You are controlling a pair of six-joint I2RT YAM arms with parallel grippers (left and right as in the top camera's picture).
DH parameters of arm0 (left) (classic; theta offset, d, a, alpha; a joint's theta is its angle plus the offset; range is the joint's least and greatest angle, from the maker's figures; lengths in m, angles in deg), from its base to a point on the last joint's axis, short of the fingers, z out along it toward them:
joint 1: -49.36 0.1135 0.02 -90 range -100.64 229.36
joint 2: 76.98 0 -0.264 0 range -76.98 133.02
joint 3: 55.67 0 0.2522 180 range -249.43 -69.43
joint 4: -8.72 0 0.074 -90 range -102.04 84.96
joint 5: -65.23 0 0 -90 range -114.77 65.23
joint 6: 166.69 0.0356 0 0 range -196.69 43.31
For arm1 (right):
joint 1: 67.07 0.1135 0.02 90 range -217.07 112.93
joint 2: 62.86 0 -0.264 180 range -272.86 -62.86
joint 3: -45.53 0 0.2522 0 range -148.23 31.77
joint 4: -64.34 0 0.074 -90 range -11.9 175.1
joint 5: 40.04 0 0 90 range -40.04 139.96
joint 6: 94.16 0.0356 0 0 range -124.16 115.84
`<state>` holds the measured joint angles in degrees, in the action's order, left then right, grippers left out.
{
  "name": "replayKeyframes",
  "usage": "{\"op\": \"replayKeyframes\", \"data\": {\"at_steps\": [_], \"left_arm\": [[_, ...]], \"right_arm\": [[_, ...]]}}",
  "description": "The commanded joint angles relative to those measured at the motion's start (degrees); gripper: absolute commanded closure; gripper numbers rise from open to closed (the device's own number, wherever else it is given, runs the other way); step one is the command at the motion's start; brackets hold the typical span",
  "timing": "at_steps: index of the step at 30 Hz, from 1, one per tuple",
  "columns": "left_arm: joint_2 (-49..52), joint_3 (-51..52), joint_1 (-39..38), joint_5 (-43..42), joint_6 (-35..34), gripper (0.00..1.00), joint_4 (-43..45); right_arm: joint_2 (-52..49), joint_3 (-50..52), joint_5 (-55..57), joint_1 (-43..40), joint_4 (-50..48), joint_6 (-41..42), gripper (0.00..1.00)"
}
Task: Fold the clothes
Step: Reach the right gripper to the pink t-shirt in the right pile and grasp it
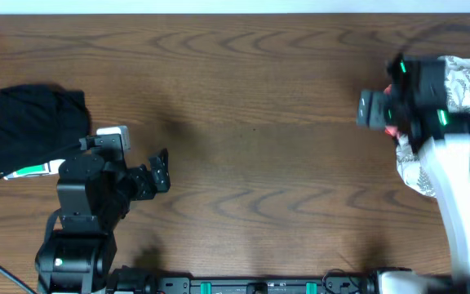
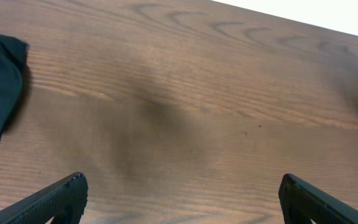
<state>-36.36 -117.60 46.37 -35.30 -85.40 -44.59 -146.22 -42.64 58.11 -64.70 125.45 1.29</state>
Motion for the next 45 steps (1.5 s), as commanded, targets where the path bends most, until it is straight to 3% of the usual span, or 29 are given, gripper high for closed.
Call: {"op": "replayKeyframes", "data": {"at_steps": [1, 8, 18, 30, 32, 34, 36, 37, 45], "left_arm": [[1.99, -1.16, 0.35, -0.42, 1.14, 0.02, 0.07], [5.9, -1.16, 0.35, -0.44, 1.14, 0.02, -0.04], [9.77, -1.16, 0.35, -0.44, 1.14, 0.02, 1.07], [10.08, -1.16, 0.35, -0.46, 1.14, 0.02, 1.51], [10.08, -1.16, 0.35, -0.44, 1.14, 0.02, 1.51], [10.08, -1.16, 0.35, -0.44, 1.14, 0.02, 1.51], [10.08, -1.16, 0.35, -0.44, 1.14, 0.02, 1.51], [10.08, -1.16, 0.35, -0.44, 1.14, 0.02, 1.51], [10.19, -1.16, 0.35, -0.44, 1.11, 0.02, 1.51]], "right_arm": [[-11.87, -8.33, 4.9, -1.18, 0.61, 0.07, 0.05], [-27.04, -14.1, 7.56, -3.04, -3.74, -0.11, 0.12], [-33.14, -14.1, 7.85, -5.81, -13.81, 0.09, 0.25], [-40.35, -14.1, 8.0, -8.44, -14.93, 0.11, 0.22], [-40.96, -14.08, 8.0, -8.63, -14.95, 0.09, 0.28], [-41.05, -14.1, 8.0, -8.72, -15.04, 0.11, 0.5], [-40.63, -14.23, 8.0, -8.7, -14.86, 0.11, 0.87], [-40.22, -14.4, 8.0, -8.7, -14.58, 0.11, 0.97], [-28.15, -19.06, 7.96, -8.37, -10.8, -0.33, 0.99]]}}
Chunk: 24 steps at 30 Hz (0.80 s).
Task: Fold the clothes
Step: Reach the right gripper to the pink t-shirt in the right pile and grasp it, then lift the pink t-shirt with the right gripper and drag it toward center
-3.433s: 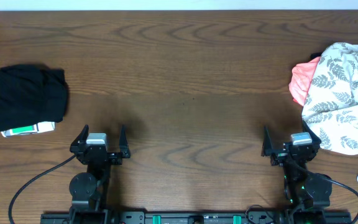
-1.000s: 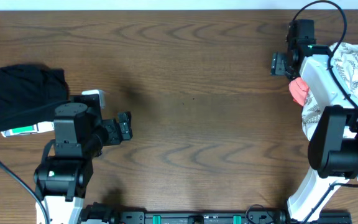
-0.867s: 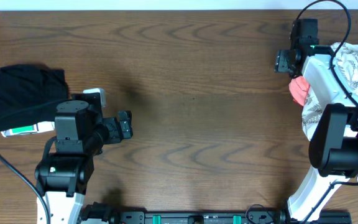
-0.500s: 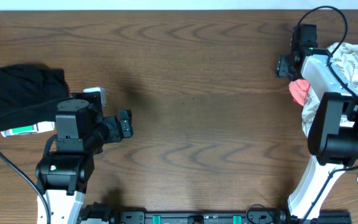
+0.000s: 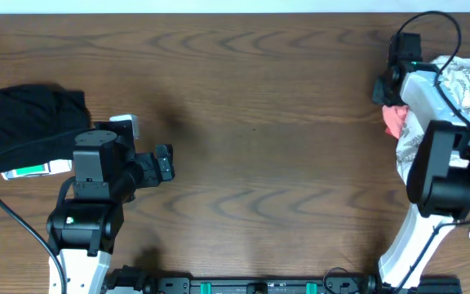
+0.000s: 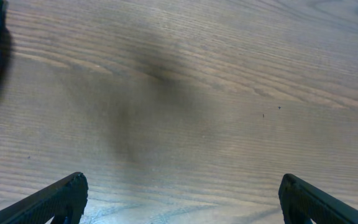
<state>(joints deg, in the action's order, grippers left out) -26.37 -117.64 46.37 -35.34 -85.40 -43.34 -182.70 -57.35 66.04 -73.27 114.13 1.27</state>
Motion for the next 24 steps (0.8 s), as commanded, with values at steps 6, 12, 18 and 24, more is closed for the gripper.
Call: {"op": "replayKeyframes", "data": {"at_steps": [6, 12, 18, 24], "left_arm": [[0.2, -1.11, 0.35, -0.42, 1.11, 0.02, 0.24], [0.2, -1.11, 0.35, -0.42, 1.11, 0.02, 0.22], [0.2, -1.11, 0.35, -0.63, 1.07, 0.02, 0.22], [0.2, -1.11, 0.35, -0.85, 0.92, 0.02, 0.11]], "right_arm": [[22.47, -6.8, 0.11, -0.66, 6.32, -2.97, 0.99], [33.55, -6.8, 0.61, -4.83, 10.64, -2.93, 0.99], [40.44, -6.8, 9.92, -16.2, 11.69, 1.75, 0.99], [41.35, -6.8, -4.37, -31.08, 13.46, 7.91, 0.99]]}}
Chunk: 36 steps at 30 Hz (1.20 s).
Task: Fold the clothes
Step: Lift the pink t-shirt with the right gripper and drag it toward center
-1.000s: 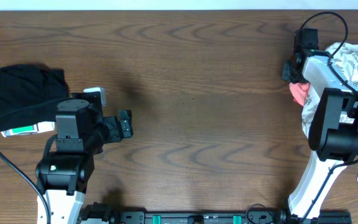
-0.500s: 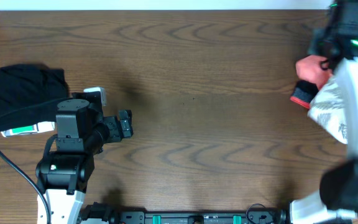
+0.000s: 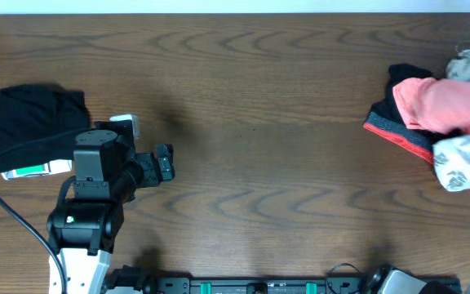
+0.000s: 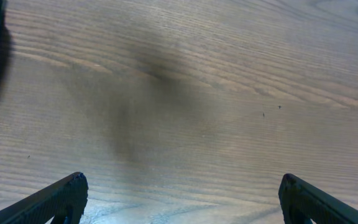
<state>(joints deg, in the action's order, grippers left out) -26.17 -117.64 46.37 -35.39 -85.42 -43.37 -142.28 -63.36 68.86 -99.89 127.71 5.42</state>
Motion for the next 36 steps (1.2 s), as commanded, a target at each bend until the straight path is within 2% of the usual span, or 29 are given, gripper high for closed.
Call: {"op": "replayKeyframes", "data": {"at_steps": [1, 6, 9, 16, 22, 26, 36], "left_arm": [[0.0, -1.11, 0.33, -0.81, 0.94, 0.02, 0.15], [0.0, -1.11, 0.33, -0.81, 0.94, 0.02, 0.0], [0.0, -1.11, 0.35, -0.81, 0.94, 0.02, 0.0], [0.0, -1.09, 0.33, -0.79, 0.94, 0.02, 0.02], [0.02, -1.09, 0.33, -0.79, 0.94, 0.02, 0.02], [0.04, -1.09, 0.35, -0.79, 0.94, 0.02, 0.02], [0.04, -1.09, 0.33, -0.81, 0.94, 0.02, 0.13]], "right_arm": [[0.81, -0.79, -10.58, -5.99, -0.48, 4.02, 0.99], [0.66, -2.03, -20.85, -7.43, -4.61, 2.49, 0.99], [0.66, -5.09, -21.16, -6.69, -4.15, 0.94, 0.99], [-0.13, -20.13, -22.51, -6.56, 0.83, -0.28, 0.99], [-1.66, -29.4, -22.12, -6.54, 1.22, -0.44, 0.99], [-3.1, -30.73, -23.47, -6.47, 1.92, -0.46, 0.99], [-10.75, -30.71, -37.4, -2.27, 11.3, -4.26, 0.99]]}}
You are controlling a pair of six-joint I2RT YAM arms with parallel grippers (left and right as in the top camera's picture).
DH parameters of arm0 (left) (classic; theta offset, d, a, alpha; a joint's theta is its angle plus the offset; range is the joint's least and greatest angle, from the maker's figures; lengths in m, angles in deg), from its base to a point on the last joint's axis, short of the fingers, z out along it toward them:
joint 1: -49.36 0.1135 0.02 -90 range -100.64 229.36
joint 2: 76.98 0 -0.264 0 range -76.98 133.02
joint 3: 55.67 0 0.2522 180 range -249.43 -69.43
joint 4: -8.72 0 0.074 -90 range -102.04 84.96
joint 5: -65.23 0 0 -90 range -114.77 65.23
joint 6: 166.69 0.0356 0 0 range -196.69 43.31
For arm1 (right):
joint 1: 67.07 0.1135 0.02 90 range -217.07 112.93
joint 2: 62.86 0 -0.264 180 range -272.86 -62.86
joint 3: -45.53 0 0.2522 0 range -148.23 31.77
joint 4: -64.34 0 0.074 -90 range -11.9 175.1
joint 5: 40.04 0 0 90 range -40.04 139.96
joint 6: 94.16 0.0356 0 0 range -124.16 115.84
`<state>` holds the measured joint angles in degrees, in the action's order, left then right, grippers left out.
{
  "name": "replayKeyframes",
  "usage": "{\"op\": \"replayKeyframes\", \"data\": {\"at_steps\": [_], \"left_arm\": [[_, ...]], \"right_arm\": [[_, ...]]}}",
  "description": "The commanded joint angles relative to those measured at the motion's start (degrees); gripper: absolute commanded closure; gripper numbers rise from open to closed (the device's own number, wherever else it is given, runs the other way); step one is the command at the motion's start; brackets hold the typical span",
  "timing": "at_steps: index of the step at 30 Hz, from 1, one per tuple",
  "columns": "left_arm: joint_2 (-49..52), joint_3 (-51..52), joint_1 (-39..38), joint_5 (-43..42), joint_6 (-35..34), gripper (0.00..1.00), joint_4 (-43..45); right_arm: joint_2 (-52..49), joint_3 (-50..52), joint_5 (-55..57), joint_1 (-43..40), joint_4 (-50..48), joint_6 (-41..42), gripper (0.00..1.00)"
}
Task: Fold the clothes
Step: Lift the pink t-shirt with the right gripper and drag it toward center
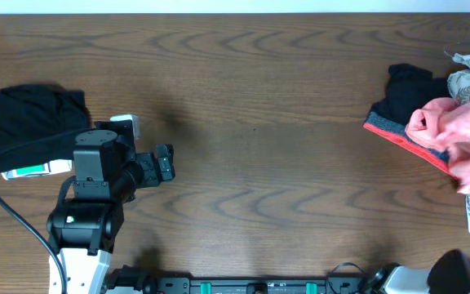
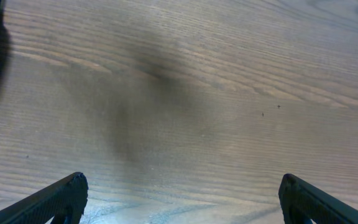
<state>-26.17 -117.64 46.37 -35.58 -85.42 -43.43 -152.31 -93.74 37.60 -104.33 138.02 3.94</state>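
Observation:
A folded black cloth (image 1: 35, 122) lies at the table's left; its edge shows in the left wrist view as the black cloth. My left gripper (image 1: 163, 162) sits just right of it, pointing right. It is open wide over bare wood, with nothing between the left gripper (image 2: 182, 180) fingers (image 2: 55, 199). At the far right lies a loose pile: a pink garment (image 1: 455, 135), a black garment (image 1: 406, 88), a dark red-edged piece (image 1: 394, 132) and white patterned cloth. My right gripper is out of view.
Brown wooden table (image 1: 259, 98) with its far edge along the top. The left arm's body (image 1: 88, 204) and its cable stand at the front left. Part of the right arm's base (image 1: 455, 273) shows at the bottom right corner. More patterned cloth hangs at the right edge.
The pink garment has shifted right and towards the front, and the white patterned cloth that lay on it now lies apart, at the right edge. The left arm has not moved.
The right arm stood over the patterned pile at the right, then reached to its far side. After that the arm was gone from view and pink, black and red-edged garments lay exposed. The left gripper turned slightly early on and has stayed open beside the black cloth.

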Motion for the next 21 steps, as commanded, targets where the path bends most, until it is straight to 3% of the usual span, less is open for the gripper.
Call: {"op": "replayKeyframes", "data": {"at_steps": [1, 7, 14, 21], "left_arm": [[0.04, -1.09, 0.33, -0.74, 0.94, 0.02, 0.37], [0.04, -1.09, 0.0, -8.11, 0.94, 0.02, 6.71], [0.11, -1.09, -2.73, -8.17, 0.92, 0.02, 11.21], [2.29, -1.09, -4.55, -8.07, 0.92, 0.02, 11.72]], "right_arm": [[-0.9, -0.33, -6.84, 3.15, 1.46, -3.93, 0.99], [0.63, -0.72, -7.8, 12.57, 1.55, -6.91, 0.99], [1.7, -5.66, -7.85, 27.04, -0.46, -2.82, 0.99], [1.7, -8.17, -7.76, 42.64, -12.04, -1.62, 0.99]]}}
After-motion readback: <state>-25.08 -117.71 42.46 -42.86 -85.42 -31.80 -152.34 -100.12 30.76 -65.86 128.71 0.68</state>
